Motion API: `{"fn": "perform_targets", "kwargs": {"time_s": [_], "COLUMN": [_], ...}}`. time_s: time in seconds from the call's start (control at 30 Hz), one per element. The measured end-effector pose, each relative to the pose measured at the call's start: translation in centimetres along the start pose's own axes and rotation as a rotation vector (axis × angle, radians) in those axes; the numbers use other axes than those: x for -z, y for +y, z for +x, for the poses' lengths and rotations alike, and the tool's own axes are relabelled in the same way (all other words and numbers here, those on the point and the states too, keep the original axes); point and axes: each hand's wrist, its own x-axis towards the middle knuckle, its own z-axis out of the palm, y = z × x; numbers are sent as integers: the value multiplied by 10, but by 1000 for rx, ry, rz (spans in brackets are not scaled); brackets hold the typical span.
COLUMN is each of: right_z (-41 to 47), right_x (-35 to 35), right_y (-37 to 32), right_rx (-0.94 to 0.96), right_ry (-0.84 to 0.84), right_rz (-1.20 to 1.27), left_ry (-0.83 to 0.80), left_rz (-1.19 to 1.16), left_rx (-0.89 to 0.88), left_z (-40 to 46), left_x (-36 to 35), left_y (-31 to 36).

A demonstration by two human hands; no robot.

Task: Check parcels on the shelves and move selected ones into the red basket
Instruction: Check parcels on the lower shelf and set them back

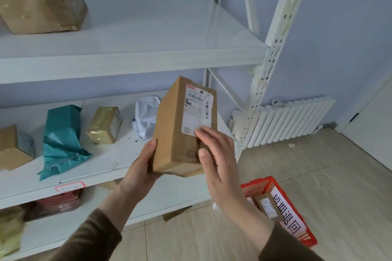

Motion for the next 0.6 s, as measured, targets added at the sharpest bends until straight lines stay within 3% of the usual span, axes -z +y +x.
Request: {"fn": "perform_targets", "kwargs": {"time_s": [0.07, 0.13, 0.27, 0.33, 0.47, 0.53, 0.6], "right_z": [0, 0, -3, -12, -28, -31, -33], "right_x": [15, 28, 54, 65, 78, 81, 82], "right_y": [10, 21, 37, 46, 67, 76, 78], "right_rx": [-5, -142, -664, -797, -810, -771, -662], "right_ry": [58, 44, -168, -319, -394, -378, -385], "right_rz": [57, 223, 734, 858, 847, 797, 694], "left_ry": [-23, -39, 28, 69, 88, -8, -92], "left_rz": [-14, -34, -23, -30, 182, 360, 364], "left_rx": [25, 30, 17, 23, -53, -134, -109], "left_z": [0, -2, -3, -6, -17, -23, -28], "left_x": [-15, -35, -73, -86, -105, -113, -120], "left_y": [-13, -23, -41, -49, -58, -59, -54]}}
